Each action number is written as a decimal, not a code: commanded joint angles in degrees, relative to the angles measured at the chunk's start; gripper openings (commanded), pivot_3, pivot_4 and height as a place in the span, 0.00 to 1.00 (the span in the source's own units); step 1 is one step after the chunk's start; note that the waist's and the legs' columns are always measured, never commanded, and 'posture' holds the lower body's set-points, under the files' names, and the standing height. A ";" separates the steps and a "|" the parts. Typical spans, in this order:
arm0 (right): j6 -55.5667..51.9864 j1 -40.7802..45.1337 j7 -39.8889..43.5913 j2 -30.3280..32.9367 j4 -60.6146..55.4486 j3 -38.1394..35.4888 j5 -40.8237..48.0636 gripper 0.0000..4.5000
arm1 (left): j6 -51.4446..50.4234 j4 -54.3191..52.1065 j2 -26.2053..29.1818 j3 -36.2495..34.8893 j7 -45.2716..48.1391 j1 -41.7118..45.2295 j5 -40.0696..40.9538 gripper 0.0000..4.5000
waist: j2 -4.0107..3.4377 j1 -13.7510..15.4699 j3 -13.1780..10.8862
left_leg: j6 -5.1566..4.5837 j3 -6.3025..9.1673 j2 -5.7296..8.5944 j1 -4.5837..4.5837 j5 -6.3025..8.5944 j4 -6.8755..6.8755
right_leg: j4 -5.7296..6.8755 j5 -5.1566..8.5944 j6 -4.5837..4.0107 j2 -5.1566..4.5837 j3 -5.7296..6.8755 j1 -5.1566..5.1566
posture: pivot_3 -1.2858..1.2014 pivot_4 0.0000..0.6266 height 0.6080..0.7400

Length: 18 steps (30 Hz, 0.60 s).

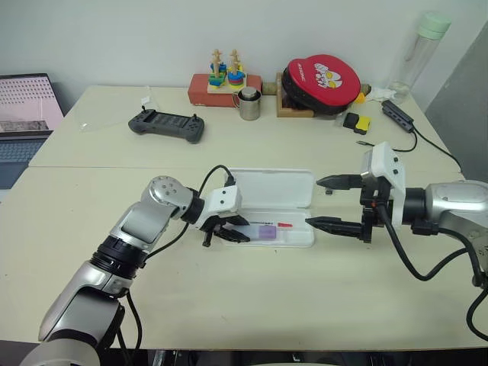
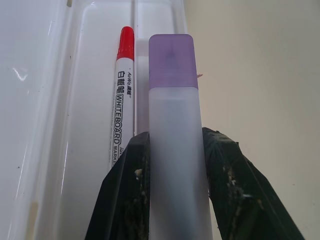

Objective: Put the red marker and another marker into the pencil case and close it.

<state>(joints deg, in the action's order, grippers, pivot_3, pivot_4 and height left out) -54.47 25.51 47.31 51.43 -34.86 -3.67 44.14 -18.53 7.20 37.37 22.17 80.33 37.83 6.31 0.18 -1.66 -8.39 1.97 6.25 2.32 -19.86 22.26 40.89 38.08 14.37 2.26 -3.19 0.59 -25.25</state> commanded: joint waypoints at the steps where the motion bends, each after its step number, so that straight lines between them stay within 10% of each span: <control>1: 0.14 0.14 -0.16 0.56 -1.59 -1.10 0.99 1.00 | -1.06 -0.26 -0.55 -0.41 -0.07 1.24 0.23 0.26 | 0.00 0.00 0.00 | 0.00 -0.01 0.00 0.00 0.00 0.00 | 0.00 0.00 0.00 0.00 -0.01 0.00 | 0.52 0.24 1.00; 15: 0.48 1.71 -6.92 -1.50 4.99 1.26 -6.03 1.00 | -8.56 -2.47 -5.92 -6.31 -3.90 3.67 6.52 0.99 | 0.02 0.02 0.00 | 0.00 0.01 0.00 -0.01 0.00 0.04 | 0.01 0.00 0.00 0.00 0.00 0.01 | 0.52 0.24 1.00; 18: -0.77 4.22 -14.16 -3.38 12.77 4.32 -13.34 1.00 | -12.30 -3.80 -10.83 -10.64 -9.19 4.94 10.84 1.00 | 0.01 0.01 0.00 | -0.02 -0.03 0.02 -0.01 -0.01 0.07 | 0.01 -0.03 0.05 -0.01 -0.04 0.02 | 0.52 0.24 1.00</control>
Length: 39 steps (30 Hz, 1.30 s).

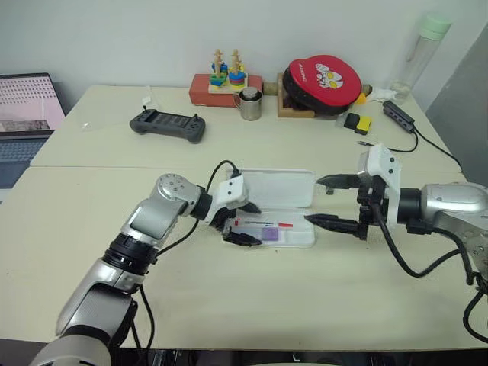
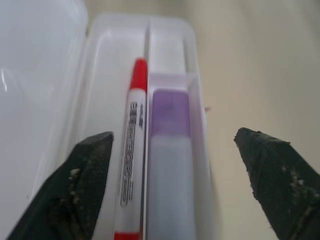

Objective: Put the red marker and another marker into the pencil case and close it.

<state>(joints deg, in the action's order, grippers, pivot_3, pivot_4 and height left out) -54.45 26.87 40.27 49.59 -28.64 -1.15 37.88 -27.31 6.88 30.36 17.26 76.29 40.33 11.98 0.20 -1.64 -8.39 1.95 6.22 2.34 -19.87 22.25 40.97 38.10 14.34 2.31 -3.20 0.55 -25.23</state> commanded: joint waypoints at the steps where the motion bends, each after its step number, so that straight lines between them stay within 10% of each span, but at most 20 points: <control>1: -2.00 4.07 -10.00 -3.41 9.21 2.38 -8.67 1.00 | -4.87 -4.23 -5.55 -6.83 -7.31 2.64 6.30 1.00 | 0.00 0.00 0.00 | -0.01 -0.02 0.00 0.00 0.00 0.01 | 0.01 -0.01 0.01 -0.01 -0.02 0.00 | 0.52 0.24 1.00; 11: -5.72 11.25 -25.61 -21.02 24.46 2.98 -17.69 1.00 | -7.00 -7.37 -14.52 -8.06 -21.19 3.30 6.73 1.00 | -0.03 -0.26 0.02 | 0.01 -0.07 -0.03 0.03 -0.01 -0.02 | 0.08 -0.01 0.00 -0.15 -0.11 -0.10 | 0.52 0.24 1.00; 23: -6.50 9.78 -28.85 -24.07 29.89 5.22 -25.11 1.00 | -0.09 -3.66 -16.59 -6.74 -26.37 6.08 2.95 1.00 | -0.05 -0.23 0.03 | 0.01 -0.05 0.05 0.02 -0.01 -0.03 | 0.08 -0.02 0.02 -0.20 -0.09 -0.09 | 0.52 0.24 1.00; 39: -4.58 9.60 -28.05 -25.64 29.66 1.56 -26.07 0.15 | 1.63 -1.88 -16.52 -6.08 -25.71 7.28 2.41 1.00 | -0.07 -0.32 0.04 | 0.01 -0.05 0.05 0.03 -0.01 -0.03 | 0.08 -0.01 0.02 -0.19 -0.10 -0.09 | 0.52 0.24 1.00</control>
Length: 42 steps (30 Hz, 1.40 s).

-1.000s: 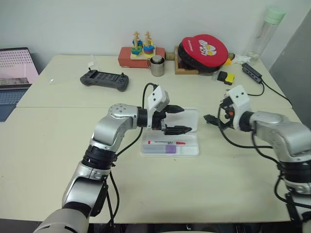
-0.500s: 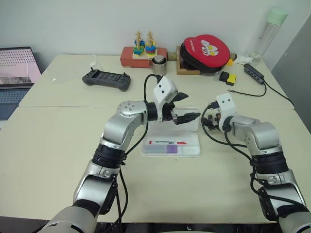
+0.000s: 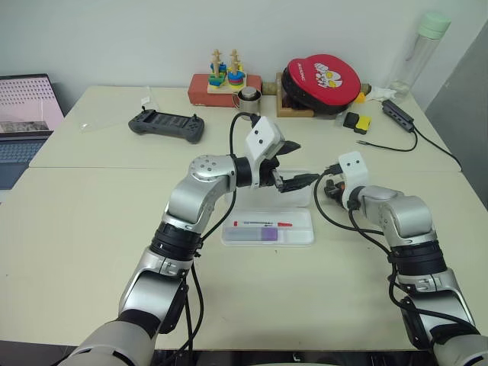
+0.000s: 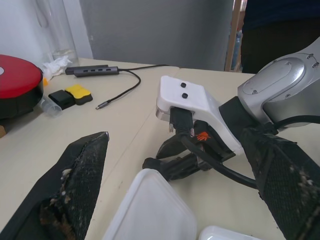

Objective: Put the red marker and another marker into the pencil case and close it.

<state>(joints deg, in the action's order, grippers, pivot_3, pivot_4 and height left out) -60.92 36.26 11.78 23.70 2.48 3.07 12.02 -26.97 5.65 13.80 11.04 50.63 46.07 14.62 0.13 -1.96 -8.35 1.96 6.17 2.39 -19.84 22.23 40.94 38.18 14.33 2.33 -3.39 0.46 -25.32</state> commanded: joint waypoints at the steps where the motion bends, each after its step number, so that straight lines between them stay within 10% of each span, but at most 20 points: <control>1: 2.53 0.21 0.58 0.32 -1.66 -3.15 -0.11 0.09 | 1.27 -0.65 0.13 0.11 0.00 1.55 -0.22 1.00 | 0.00 -0.01 0.00 | 0.00 0.00 0.00 0.00 0.00 0.00 | 0.00 0.00 0.00 0.00 0.00 0.00 | 0.52 0.24 1.00; 16: 13.77 -8.64 43.96 27.15 -21.65 -1.63 14.75 0.07 | -1.22 -6.96 22.14 -9.42 20.43 -6.53 11.28 1.00 | -0.05 -0.23 -0.04 | 0.00 0.03 -0.08 0.01 0.00 -0.09 | -0.14 0.00 0.00 0.12 0.03 0.02 | 0.52 0.24 1.00; 42: 19.63 -4.13 50.93 23.69 -17.95 16.51 4.05 0.07 | -2.79 -14.89 26.60 -4.97 23.36 -12.76 12.69 1.00 | -0.03 0.27 -0.05 | 0.00 0.13 -0.07 -0.01 0.00 -0.01 | -0.17 -0.01 0.03 0.03 0.09 0.07 | 0.52 0.24 1.00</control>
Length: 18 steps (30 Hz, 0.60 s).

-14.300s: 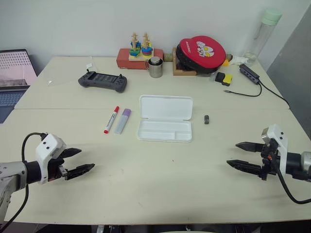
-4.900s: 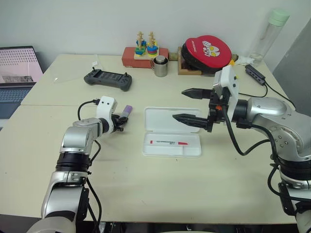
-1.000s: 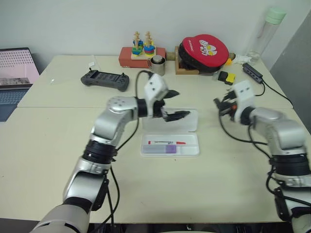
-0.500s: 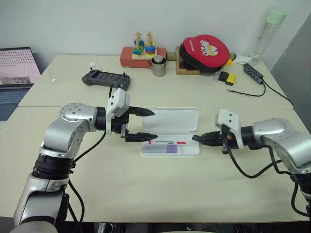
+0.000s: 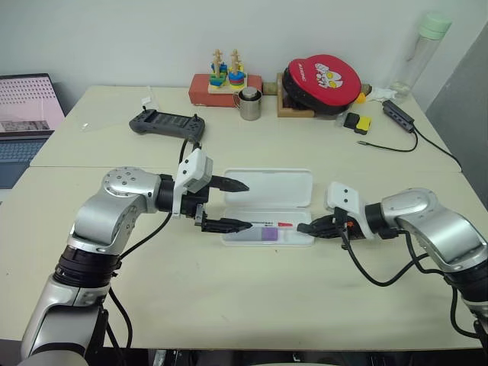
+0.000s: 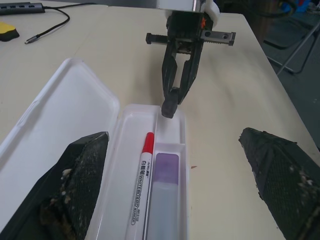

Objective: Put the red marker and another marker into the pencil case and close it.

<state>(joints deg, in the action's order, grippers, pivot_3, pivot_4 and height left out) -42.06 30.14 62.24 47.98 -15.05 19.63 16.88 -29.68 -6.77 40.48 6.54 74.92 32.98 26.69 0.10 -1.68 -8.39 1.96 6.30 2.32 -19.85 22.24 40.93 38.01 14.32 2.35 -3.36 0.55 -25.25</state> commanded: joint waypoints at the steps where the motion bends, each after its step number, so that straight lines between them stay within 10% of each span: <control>1: 0.88 2.27 0.43 -0.91 -0.07 0.21 -1.13 0.07 | -0.13 -2.58 -0.15 -0.50 -1.14 0.26 0.69 1.00 | 0.00 0.00 0.00 | 0.00 -0.01 0.00 0.00 0.00 0.00 | 0.00 0.00 0.00 0.00 -0.01 0.00 | 0.52 0.24 1.00; 18: 0.02 7.89 2.72 -4.61 2.22 -6.36 4.00 0.85 | -3.74 -3.85 -0.99 -4.66 -8.64 -1.46 2.26 1.00 | 0.00 -0.02 0.00 | 0.00 0.01 0.01 0.00 0.00 0.00 | 0.00 0.00 0.00 -0.01 0.00 0.00 | 0.52 0.24 1.00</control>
<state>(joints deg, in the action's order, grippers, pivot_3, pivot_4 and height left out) -41.70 33.21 64.29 44.78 -12.52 19.46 16.67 -32.43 -9.17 40.17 5.74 69.65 31.40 27.17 0.10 -1.70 -8.40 1.96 6.31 2.33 -19.85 22.24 40.93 38.01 14.32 2.35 -3.38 0.54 -25.26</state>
